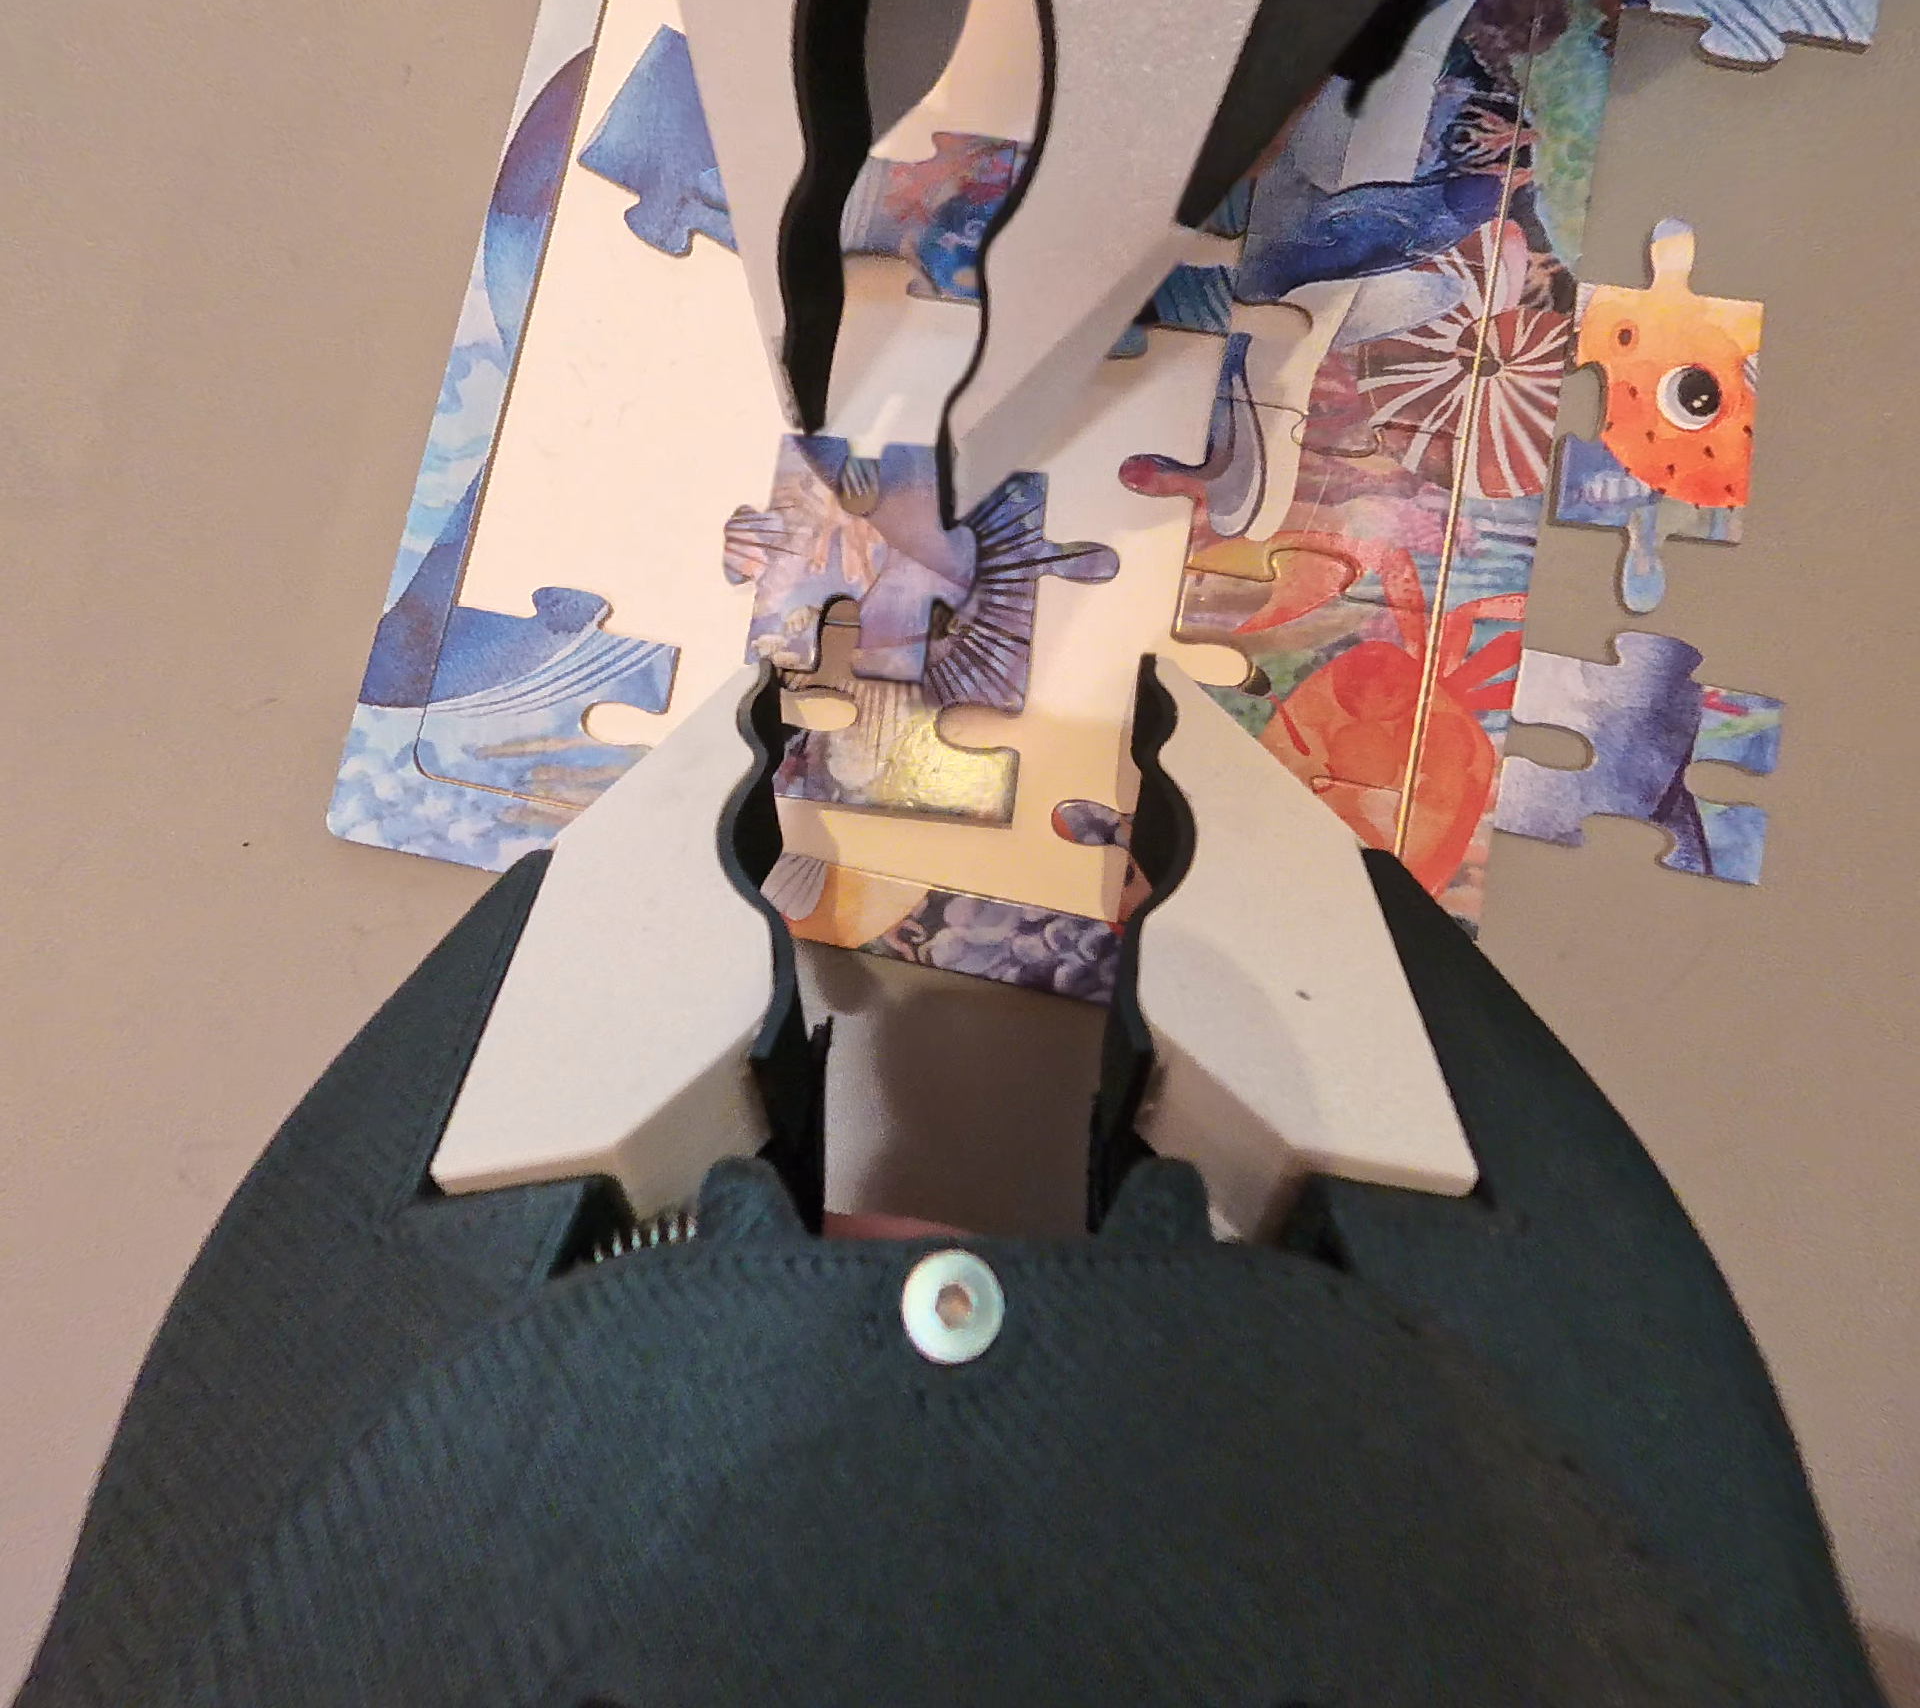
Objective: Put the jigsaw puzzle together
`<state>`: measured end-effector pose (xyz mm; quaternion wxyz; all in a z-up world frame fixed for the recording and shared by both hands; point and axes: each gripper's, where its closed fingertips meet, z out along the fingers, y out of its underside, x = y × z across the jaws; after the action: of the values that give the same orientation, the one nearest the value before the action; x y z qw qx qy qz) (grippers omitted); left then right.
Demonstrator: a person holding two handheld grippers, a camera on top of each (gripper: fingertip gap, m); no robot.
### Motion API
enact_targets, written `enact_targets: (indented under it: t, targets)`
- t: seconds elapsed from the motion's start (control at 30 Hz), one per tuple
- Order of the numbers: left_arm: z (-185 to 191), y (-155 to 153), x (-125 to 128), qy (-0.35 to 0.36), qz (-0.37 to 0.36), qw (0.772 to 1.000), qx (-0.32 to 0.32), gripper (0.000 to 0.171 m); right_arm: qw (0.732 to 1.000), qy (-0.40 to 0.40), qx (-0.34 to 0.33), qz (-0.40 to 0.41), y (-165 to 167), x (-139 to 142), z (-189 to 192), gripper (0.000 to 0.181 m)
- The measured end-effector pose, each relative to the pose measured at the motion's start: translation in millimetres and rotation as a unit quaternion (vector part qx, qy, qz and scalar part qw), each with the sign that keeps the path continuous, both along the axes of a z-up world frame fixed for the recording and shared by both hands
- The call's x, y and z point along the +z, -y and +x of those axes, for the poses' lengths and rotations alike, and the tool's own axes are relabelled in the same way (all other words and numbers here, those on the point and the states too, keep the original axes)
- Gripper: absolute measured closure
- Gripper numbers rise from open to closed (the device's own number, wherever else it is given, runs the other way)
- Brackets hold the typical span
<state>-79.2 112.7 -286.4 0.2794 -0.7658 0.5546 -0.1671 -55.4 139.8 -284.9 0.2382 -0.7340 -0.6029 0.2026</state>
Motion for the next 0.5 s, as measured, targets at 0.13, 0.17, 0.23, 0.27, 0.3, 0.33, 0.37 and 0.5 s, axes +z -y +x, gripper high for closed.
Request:
enact_targets:
  t: [0.13, 0.17, 0.23, 0.27, 0.3, 0.33, 0.37, 0.5]
  targets:
    - [-2.0, 0.0, 1.3, -0.011, 0.014, 1.000, 0.002, 0.106, 1.000, 0.011, 0.000, 0.014, -4.2, 3.3, 2.3, 0.148]
    - [-3.4, -0.4, 1.7, -0.014, 0.017, 1.000, 0.004, 0.106, 1.000, 0.006, 0.000, 0.011, -3.0, 5.7, 0.5, 0.147]
    - [-5.0, -0.7, 1.4, -0.014, 0.018, 1.000, 0.006, 0.106, 1.000, 0.014, -0.013, 0.005, -2.8, 6.6, -1.7, 0.134]
    - [-5.1, -1.3, 1.2, -0.011, 0.016, 1.000, 0.008, 0.105, 1.000, 0.018, -0.024, -0.001, -3.1, 6.0, -3.6, 0.127]
    - [-5.5, -2.3, 1.2, -0.010, 0.016, 1.000, 0.010, 0.103, 0.999, 0.021, -0.040, -0.012, -3.2, 4.7, -5.9, 0.127]
    - [-5.7, -2.4, 1.0, -0.009, 0.014, 1.000, 0.010, 0.102, 0.998, 0.017, -0.058, -0.026, -3.1, 3.5, -9.4, 0.126]
    - [-5.7, -2.0, 0.7, -0.007, 0.012, 1.000, 0.011, 0.103, 0.997, 0.012, -0.071, -0.037, -2.1, 2.4, -13.1, 0.125]
    - [-5.7, -1.5, 0.1, -0.001, 0.005, 1.000, 0.011, 0.104, 0.991, -0.002, -0.128, -0.045, -6.4, -0.7, -17.2, 0.121]
